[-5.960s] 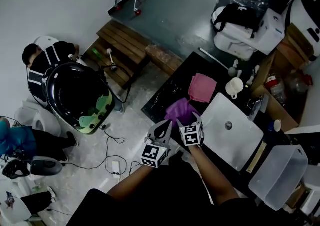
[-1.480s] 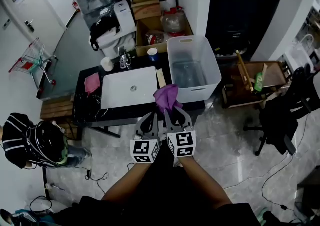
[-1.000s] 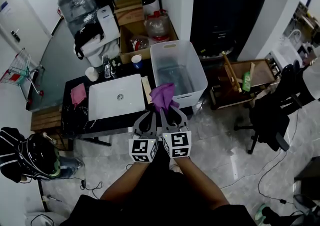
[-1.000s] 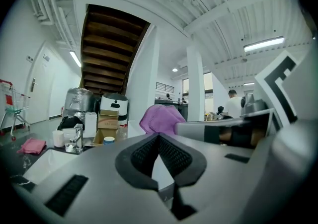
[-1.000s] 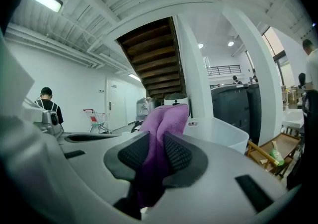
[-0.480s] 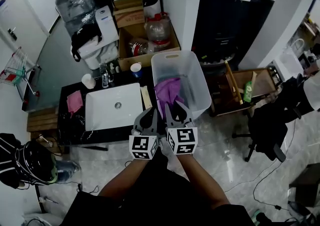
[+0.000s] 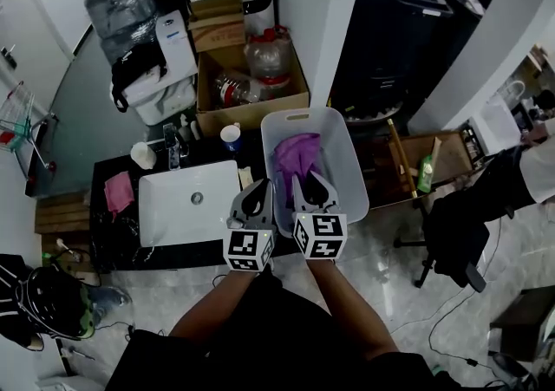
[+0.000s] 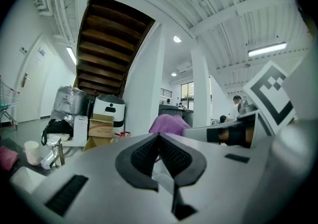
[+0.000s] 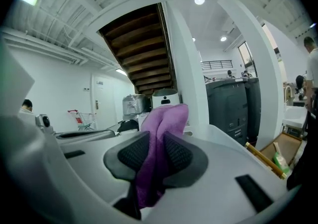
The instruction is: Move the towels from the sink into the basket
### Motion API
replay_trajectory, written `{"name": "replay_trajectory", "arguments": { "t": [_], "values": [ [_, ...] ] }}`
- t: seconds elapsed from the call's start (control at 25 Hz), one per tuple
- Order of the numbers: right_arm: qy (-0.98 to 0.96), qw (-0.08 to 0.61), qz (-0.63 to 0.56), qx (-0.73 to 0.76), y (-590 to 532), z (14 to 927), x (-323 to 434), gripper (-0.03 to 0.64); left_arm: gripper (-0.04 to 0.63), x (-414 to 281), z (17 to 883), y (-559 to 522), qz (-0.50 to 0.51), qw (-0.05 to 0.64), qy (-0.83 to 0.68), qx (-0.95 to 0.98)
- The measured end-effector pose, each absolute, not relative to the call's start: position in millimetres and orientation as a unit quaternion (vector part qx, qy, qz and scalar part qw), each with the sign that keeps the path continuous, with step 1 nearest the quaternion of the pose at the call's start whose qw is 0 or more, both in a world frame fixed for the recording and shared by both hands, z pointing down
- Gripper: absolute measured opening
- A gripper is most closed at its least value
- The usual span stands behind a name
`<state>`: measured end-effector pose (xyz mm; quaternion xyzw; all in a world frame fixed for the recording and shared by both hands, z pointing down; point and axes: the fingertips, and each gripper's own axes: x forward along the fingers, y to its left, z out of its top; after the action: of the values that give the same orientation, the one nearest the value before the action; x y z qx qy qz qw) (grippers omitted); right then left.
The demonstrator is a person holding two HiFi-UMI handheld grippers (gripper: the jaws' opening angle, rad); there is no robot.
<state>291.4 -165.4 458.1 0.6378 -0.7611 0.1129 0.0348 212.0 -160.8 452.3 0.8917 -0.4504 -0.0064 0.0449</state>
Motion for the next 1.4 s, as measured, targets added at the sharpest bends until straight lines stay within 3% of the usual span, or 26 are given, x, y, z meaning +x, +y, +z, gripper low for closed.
{"name": "replay_trajectory", "arguments": {
  "t": [0.52, 1.08, 1.4],
  "values": [
    [-0.737, 0.063, 0.161, 0.653, -243.1, 492.8, 304.3, 0.104, 0.012, 208.1, 456.5, -227.5, -0.008, 0.062, -0.443, 0.894],
    [-0.722, 0.141, 0.247, 0.631, -291.8, 574.0, 295.3, 0.104, 0.012, 200.3, 476.1, -263.5, -0.013, 0.094, -0.43, 0.898],
    [-0.709, 0.148, 0.329, 0.606, -297.6, 625.5, 295.9, 0.11, 0.012, 195.8, 478.1, -271.9, -0.021, 0.115, -0.44, 0.89]
  ]
}}
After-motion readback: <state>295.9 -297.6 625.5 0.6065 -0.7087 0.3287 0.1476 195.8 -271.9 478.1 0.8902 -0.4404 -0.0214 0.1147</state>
